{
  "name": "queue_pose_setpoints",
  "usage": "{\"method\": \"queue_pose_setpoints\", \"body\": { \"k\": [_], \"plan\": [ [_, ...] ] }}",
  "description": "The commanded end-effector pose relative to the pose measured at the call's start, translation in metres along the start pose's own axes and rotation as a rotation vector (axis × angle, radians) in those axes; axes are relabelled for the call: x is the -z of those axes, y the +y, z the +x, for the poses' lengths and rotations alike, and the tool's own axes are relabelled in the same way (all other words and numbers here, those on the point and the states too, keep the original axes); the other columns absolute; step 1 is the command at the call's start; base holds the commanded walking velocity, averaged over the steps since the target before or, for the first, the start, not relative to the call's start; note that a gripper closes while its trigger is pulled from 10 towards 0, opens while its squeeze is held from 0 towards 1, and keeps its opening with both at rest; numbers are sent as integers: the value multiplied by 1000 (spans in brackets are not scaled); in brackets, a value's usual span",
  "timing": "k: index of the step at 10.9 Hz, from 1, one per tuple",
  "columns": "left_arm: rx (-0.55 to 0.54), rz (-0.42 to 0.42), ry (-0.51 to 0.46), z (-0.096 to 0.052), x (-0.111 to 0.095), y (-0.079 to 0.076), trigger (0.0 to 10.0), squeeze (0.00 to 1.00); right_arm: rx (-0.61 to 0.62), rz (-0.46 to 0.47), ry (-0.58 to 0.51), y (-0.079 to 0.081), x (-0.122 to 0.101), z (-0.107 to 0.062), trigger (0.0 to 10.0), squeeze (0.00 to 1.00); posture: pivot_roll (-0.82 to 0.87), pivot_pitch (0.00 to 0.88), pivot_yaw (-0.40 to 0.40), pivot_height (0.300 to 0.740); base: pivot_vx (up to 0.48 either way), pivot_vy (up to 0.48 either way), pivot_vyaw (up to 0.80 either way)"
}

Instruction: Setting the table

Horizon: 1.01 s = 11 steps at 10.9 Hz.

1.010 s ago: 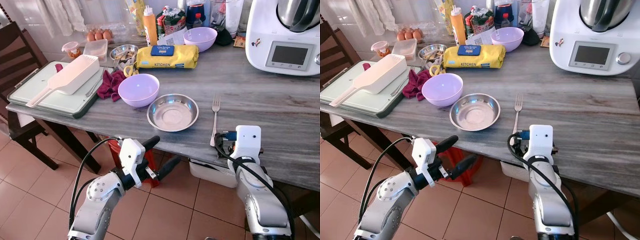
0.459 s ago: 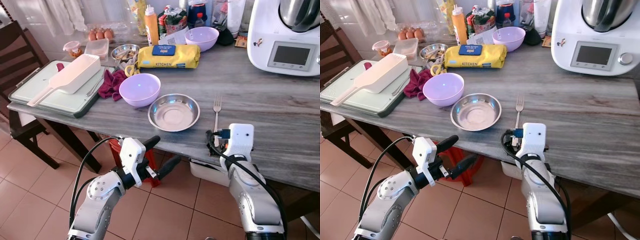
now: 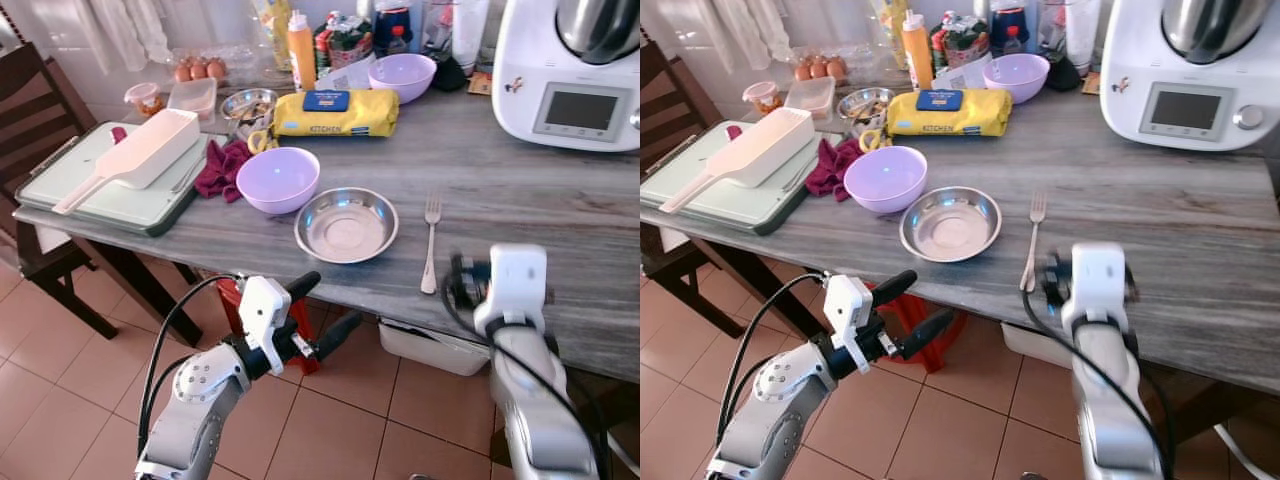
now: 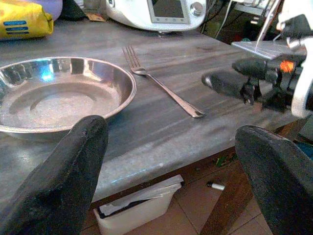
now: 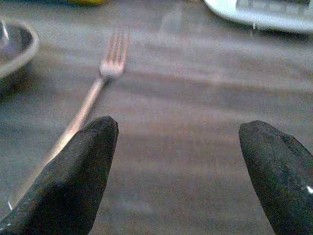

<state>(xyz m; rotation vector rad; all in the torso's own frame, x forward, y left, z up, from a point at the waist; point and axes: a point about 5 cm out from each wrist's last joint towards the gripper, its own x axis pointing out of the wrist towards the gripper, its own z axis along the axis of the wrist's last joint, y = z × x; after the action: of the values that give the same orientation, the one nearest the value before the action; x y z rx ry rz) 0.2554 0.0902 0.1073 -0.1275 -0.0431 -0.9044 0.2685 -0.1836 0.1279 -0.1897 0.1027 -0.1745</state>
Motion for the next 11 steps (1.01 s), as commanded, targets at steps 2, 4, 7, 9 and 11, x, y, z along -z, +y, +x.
{"method": "queue_pose_setpoints", "body": {
  "k": [2, 4, 7, 9, 11],
  "plan": [
    [0, 5, 16, -2, 1, 2, 10000, 0, 1, 24, 71, 3, 9, -6, 10000, 271, -141, 109, 139, 740, 0, 0, 0],
    [3, 2, 19, -3, 2, 3, 10000, 0, -7, 45, 105, 5, 12, -3, 10000, 275, -140, 110, 137, 740, 0, 0, 0],
    [1, 3, 25, -6, 4, 5, 10000, 0, -57, 53, 158, 11, 14, 2, 10000, 275, -131, 106, 128, 740, 0, 0, 0],
    [26, -20, 26, -7, 2, 6, 10000, 0, -70, 56, 160, 13, 12, 4, 10000, 275, -132, 106, 129, 740, 0, 0, 0],
    [31, -14, 27, -8, 0, 6, 10000, 0, -86, 60, 173, 16, 13, 5, 10000, 278, -134, 107, 131, 740, 0, 0, 0]
  ]
}}
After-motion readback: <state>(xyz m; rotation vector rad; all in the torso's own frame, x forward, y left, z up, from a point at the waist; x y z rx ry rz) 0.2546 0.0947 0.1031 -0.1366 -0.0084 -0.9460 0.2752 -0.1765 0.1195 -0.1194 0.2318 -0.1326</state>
